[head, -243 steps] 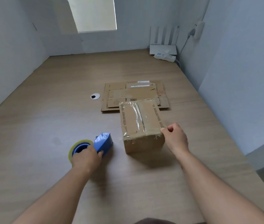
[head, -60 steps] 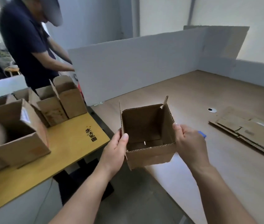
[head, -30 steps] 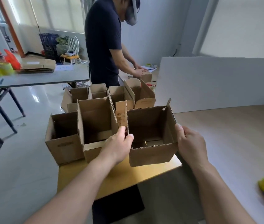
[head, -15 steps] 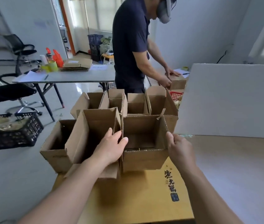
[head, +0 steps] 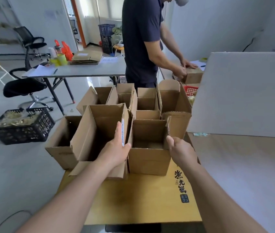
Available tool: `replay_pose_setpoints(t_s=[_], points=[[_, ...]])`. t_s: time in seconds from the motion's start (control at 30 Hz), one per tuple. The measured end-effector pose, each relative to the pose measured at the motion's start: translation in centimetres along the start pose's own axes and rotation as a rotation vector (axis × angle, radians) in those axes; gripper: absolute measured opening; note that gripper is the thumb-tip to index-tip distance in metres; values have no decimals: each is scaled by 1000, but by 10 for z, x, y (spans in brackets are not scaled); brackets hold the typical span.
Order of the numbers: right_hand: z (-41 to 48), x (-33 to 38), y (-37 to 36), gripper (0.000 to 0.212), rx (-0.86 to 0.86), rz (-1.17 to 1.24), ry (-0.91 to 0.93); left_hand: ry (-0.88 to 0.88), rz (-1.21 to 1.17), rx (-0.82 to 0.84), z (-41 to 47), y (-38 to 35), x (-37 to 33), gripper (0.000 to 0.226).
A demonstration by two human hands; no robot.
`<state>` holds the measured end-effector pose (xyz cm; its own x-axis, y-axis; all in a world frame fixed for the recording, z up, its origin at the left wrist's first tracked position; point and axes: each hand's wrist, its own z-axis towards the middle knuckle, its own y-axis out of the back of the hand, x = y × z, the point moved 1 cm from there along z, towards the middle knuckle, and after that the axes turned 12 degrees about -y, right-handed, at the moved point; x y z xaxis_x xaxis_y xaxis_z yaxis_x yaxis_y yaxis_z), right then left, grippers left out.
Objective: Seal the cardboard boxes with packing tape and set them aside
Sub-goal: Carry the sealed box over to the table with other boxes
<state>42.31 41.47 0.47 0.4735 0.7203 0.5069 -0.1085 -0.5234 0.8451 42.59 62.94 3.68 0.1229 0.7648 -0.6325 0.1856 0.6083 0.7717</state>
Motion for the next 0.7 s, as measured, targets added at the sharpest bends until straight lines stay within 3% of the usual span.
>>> replay_pose_setpoints(t_s=[0.13,0.23,0.3,0.43,0.7], points=[[-21,-2,8,41,-131,-23,10,-54,136,-52,-5,10,-4,70],[-51,-8,19,34,-220,-69,25,-246,264,-226,-21,16,-20,60],[-73,-12,26,31,-263,-126,34,-386,234,-258,-32,14,-33,55],[-117,-30,34,30,-335,-195,17,-562,170,-133,-55,-10,-51,46],[-199,-107,55,31,-399,-254,-268,-694,135,157,-93,-93,-73,41]])
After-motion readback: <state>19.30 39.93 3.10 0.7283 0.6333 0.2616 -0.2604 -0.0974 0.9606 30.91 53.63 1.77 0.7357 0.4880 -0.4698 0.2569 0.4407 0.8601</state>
